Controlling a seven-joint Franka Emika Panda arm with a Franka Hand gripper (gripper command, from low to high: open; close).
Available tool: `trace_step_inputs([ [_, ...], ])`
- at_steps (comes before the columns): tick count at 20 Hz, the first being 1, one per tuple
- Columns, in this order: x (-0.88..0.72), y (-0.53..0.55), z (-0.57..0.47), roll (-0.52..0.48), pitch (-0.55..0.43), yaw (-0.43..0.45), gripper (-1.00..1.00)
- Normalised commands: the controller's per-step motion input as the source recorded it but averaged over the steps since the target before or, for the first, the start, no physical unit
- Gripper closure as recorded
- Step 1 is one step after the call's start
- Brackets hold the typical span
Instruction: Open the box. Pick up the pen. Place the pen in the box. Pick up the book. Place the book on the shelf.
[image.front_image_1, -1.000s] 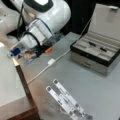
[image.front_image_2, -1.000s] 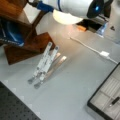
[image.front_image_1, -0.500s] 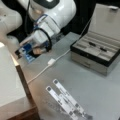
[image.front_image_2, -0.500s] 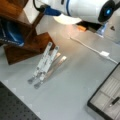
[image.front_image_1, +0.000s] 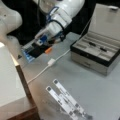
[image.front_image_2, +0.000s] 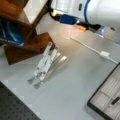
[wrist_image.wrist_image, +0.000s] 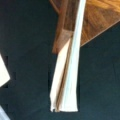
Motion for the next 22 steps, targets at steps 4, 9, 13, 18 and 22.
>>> trace_step_inputs([
  [4,0.37,0.38,-0.11,0.207,-0.060,-0.502,-1.00],
  [9,0.33,0.34,-0.11,0.345,-0.121,-0.616,-1.00],
  [13,0.30,0.25,-0.08,0.359,-0.071,-0.540,-1.00],
  [18,0.28,0.16,-0.01,0.480,-0.102,-0.418,-1.00],
  [22,0.26,0.15,0.00,0.530,-0.105,-0.298,-1.00],
])
